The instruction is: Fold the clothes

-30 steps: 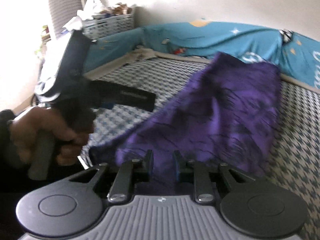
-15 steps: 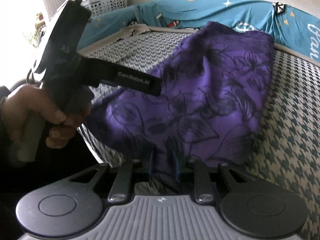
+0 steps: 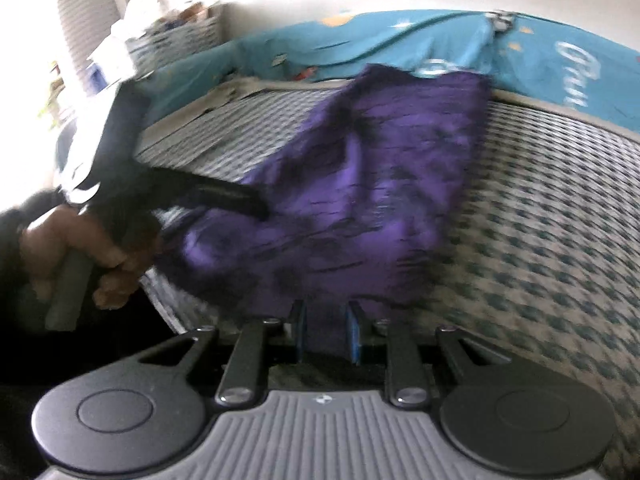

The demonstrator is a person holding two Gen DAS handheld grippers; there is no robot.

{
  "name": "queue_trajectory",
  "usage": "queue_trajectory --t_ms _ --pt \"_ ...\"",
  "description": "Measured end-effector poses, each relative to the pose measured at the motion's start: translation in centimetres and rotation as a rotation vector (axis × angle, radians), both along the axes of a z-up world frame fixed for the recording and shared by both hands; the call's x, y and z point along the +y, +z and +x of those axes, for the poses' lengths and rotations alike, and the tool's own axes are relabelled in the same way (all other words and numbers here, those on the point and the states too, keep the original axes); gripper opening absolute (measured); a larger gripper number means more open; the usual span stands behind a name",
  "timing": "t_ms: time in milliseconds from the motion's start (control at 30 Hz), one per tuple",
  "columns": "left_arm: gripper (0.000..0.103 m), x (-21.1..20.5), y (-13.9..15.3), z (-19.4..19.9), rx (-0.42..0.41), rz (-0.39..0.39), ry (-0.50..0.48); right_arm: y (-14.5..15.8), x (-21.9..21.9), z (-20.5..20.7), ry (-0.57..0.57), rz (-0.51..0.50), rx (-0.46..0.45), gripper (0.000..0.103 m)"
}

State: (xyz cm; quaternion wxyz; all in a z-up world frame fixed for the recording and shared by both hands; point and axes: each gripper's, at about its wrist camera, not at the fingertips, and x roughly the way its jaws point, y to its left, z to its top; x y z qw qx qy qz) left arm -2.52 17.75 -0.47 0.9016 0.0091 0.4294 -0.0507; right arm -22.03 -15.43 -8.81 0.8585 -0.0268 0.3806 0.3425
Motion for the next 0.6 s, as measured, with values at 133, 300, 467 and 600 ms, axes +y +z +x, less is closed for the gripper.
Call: queue_trajectory --t_ms 133,300,467,600 --pt "0.103 -0.1 0.3 -0.2 -0.017 -0.01 -0.002 -0.1 -0.9 0.3 -0.037 0.025 0.03 0.028" --pt "0.103 -0.1 0.5 -0.3 -0.028 -0.01 -0.008 -0.9 -1.1 0.7 -0.051 0.058 0.083 0.037" --pt "0.103 -0.1 0.3 -0.3 -0.024 -0.002 -0.006 -1.6 -1.3 1.2 -0.066 0.091 0.137 0.041" --pt "0.103 -0.1 0.3 -0.2 -0.028 0.003 -0.001 -2.1 -1.1 1.4 -0.073 0.102 0.154 0.033"
